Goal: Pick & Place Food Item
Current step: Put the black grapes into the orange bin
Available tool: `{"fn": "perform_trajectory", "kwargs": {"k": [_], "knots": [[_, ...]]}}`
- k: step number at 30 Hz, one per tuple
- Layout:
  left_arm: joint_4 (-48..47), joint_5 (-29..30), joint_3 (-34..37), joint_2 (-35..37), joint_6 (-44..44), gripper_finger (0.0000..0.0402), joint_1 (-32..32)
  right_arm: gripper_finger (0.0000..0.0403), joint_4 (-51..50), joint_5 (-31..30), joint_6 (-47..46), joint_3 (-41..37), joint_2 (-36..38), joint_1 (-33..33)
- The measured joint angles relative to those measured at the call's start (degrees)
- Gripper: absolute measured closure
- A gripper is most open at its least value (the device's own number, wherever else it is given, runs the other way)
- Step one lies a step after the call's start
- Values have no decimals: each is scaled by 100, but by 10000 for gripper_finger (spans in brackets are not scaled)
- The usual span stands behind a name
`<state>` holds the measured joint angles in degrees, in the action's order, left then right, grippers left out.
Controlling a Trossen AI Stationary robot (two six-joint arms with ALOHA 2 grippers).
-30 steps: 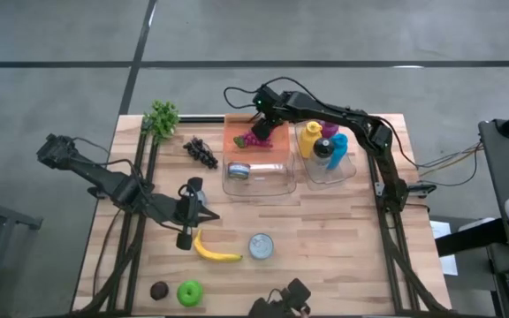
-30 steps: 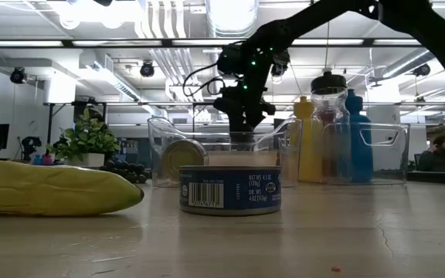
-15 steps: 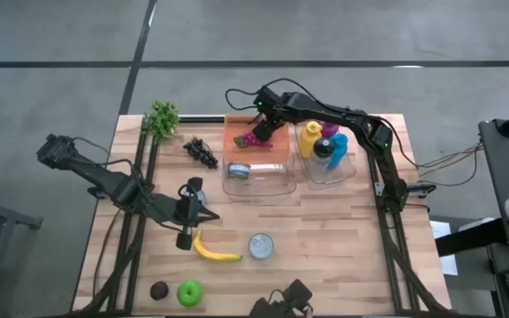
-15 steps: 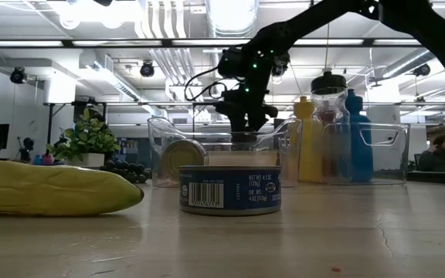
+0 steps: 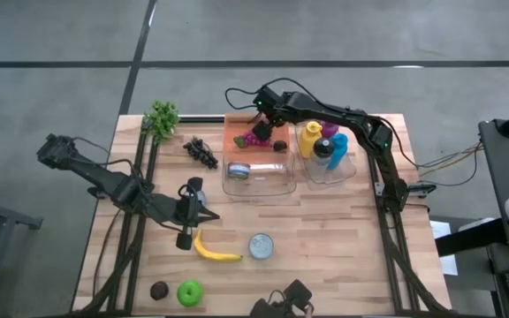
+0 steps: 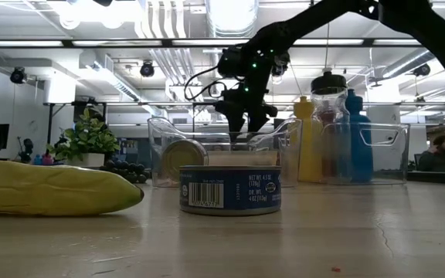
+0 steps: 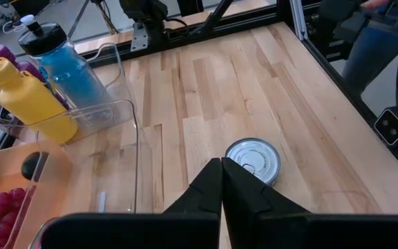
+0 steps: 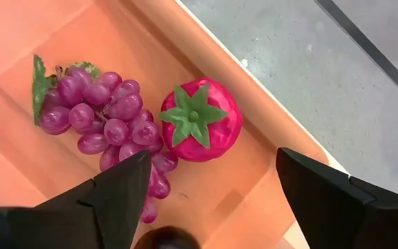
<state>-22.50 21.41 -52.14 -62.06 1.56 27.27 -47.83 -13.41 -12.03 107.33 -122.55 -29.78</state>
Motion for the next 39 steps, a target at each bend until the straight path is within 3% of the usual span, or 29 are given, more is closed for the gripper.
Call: {"fn": "perform_trajectory", "kwargs": {"k": [16,26,39], "knots": [[-18,0,0,0,0,393,-1,87,17,-51,184,13,1079,679],[-5,0,0,0,2,393,-2,120,-12,-903,445,13,1734,1666],[4,0,0,0,2,393,-2,177,-517,-1016,301,-460,2386,3196]]}}
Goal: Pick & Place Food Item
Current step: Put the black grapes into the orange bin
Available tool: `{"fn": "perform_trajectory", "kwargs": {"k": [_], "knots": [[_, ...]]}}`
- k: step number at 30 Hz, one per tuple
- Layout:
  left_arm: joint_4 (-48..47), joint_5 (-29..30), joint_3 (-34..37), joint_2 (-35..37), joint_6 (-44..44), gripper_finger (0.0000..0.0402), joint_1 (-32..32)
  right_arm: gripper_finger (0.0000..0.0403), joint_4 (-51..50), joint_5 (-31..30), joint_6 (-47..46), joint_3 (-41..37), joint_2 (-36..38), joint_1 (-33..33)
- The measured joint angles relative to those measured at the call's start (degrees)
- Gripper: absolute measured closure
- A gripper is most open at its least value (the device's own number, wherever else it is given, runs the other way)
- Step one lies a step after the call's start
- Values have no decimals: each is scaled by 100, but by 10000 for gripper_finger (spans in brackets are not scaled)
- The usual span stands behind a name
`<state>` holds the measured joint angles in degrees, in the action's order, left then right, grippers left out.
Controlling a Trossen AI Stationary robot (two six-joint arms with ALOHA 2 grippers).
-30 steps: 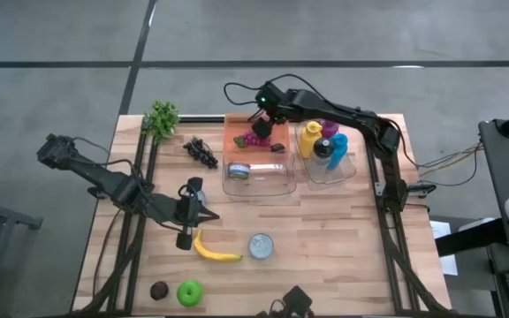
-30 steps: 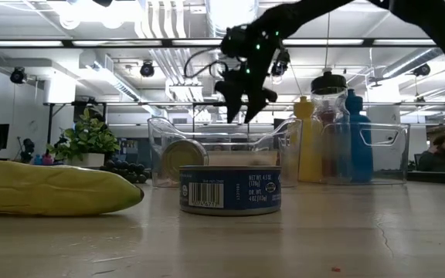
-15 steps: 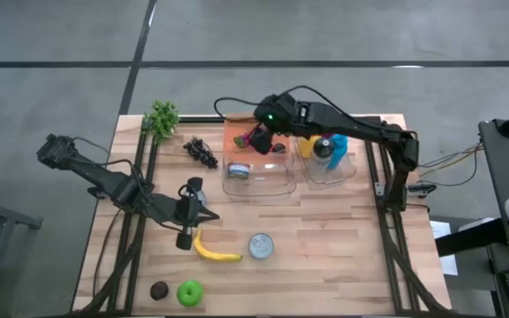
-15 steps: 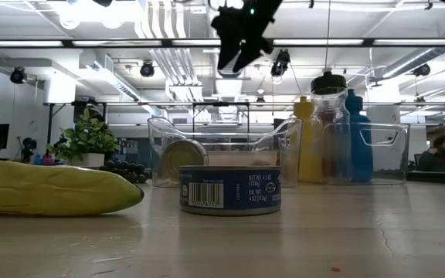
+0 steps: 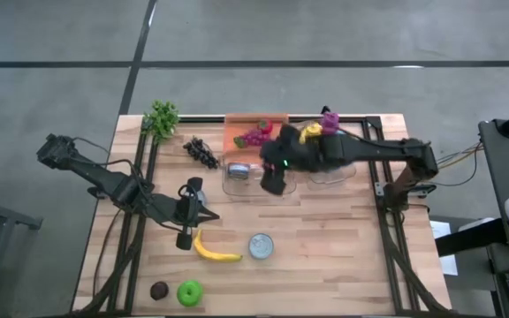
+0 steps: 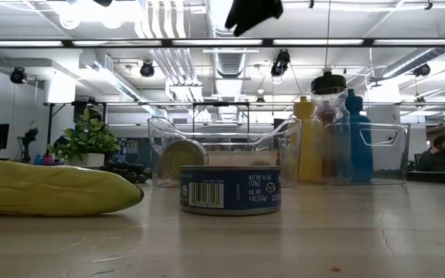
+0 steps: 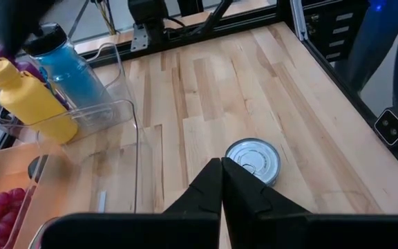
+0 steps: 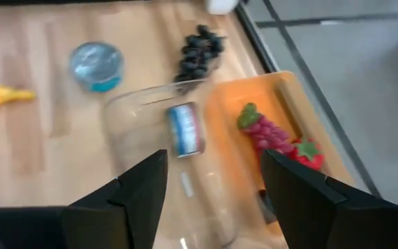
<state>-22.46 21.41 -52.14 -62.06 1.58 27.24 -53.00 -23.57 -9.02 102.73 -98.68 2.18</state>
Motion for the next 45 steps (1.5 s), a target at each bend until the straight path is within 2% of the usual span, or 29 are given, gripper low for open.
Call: {"fn": "perform_trajectory", "kwargs": {"k": [8,13,18,23,32,38,41,45], "knots": [[-9,0,0,0,37,393,0,179,75,-976,-346,-606,82,1275],[-24,0,0,0,192,393,0,179,685,-1072,-445,-1023,68,1784],[-74,0,0,0,209,393,0,179,1139,-1092,-590,-1253,71,2104],[-220,61,0,0,626,393,-20,179,1236,-1101,-757,-1438,71,2307],[-1228,882,-39,9,2097,393,-163,179,1871,-1097,-761,-1848,71,2425],[-2179,951,-37,9,3083,394,-804,179,1915,-1099,-758,-2102,71,2421],[-2567,948,-36,9,3425,396,-1366,179,1941,-1099,-758,-2178,71,2421],[-2789,814,-35,-2,3465,399,-2327,179,2144,-1108,-756,-2314,71,2417]]}}
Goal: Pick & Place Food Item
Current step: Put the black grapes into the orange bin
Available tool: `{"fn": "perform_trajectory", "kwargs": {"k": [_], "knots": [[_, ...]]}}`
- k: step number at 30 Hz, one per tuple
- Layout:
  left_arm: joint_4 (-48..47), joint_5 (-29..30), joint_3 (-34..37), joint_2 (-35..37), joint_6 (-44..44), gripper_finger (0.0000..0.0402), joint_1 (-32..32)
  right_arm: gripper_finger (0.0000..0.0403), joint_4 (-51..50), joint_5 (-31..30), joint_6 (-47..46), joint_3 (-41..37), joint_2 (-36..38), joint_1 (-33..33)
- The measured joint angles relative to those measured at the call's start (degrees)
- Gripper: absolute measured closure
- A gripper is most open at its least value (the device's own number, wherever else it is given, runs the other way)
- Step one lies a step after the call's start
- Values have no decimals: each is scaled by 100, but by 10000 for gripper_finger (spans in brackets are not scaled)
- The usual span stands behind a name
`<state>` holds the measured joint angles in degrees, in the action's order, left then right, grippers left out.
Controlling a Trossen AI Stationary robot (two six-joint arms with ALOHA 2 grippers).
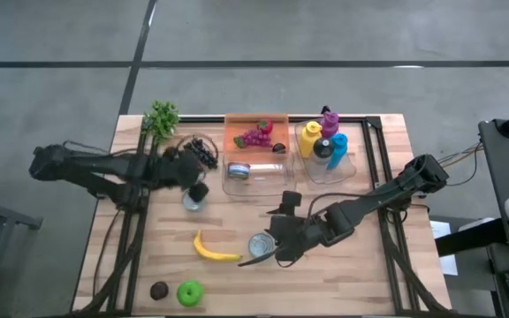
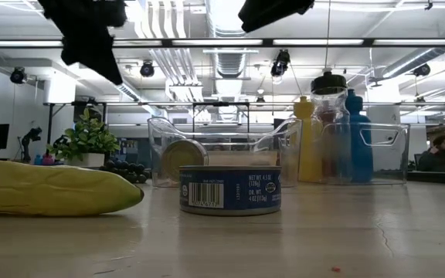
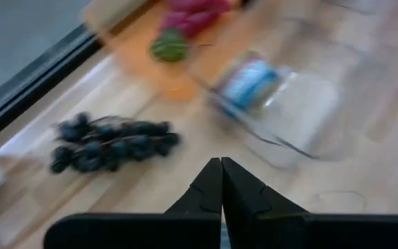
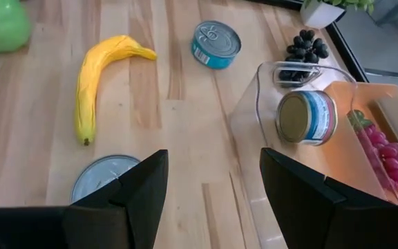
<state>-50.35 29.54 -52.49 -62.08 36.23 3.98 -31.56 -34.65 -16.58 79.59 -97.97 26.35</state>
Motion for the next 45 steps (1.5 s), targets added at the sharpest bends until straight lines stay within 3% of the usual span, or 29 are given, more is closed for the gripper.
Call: {"fn": "perform_trajectory", "kwargs": {"k": [6,11,21,28,35,45], "knots": [[-51,-277,39,-5,-321,399,-1382,179,89,13,-188,-279,-2,4],[-55,-426,39,-5,-368,390,-2048,179,95,17,-337,-457,-2,4],[-37,-529,40,-86,-516,302,-2150,179,111,15,-275,-442,-2,29],[10,-650,26,-973,-991,244,-2158,179,171,15,-289,-446,-2,73],[591,-648,2,-1709,-1160,234,-2381,179,385,15,-295,-435,-2,150],[784,-647,4,-2499,-1257,253,-3031,179,527,15,-291,-433,-2,230]]}}
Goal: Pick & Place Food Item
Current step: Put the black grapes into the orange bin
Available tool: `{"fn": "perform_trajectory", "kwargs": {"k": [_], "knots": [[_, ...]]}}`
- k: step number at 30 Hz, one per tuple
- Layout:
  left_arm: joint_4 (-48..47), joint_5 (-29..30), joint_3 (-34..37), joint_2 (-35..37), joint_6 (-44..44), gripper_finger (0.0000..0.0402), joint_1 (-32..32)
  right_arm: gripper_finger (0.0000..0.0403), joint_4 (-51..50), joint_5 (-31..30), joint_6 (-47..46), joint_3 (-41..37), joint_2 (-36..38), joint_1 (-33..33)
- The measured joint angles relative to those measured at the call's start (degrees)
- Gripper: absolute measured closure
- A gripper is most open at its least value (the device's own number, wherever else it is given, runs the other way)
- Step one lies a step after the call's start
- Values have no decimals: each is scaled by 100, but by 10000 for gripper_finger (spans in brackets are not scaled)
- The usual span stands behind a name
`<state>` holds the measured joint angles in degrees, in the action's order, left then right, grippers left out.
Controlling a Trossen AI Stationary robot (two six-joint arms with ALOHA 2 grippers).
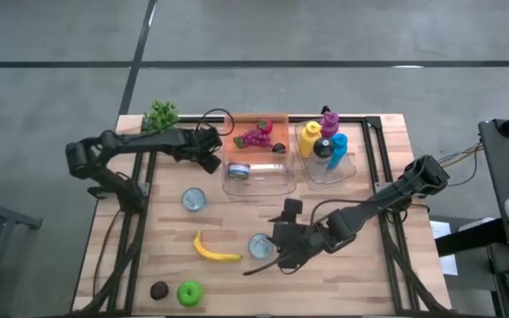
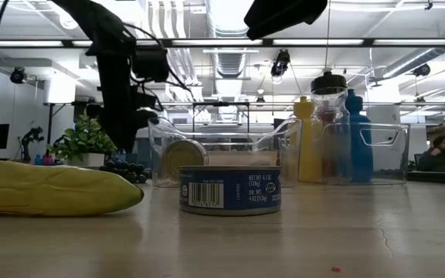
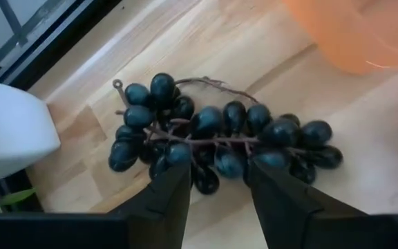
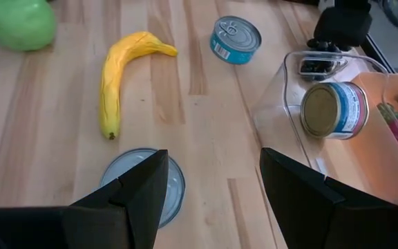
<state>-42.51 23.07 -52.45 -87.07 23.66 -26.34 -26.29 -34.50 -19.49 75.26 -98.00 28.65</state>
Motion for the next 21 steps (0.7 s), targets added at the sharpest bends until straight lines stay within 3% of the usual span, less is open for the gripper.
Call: {"fn": "perform_trajectory", "kwargs": {"k": [8,21], "knots": [[273,-2,2,-353,-256,266,-48,179,5,0,15,0,0,0],[285,-15,35,-358,-296,270,-100,179,3,2,17,0,0,0]]}}
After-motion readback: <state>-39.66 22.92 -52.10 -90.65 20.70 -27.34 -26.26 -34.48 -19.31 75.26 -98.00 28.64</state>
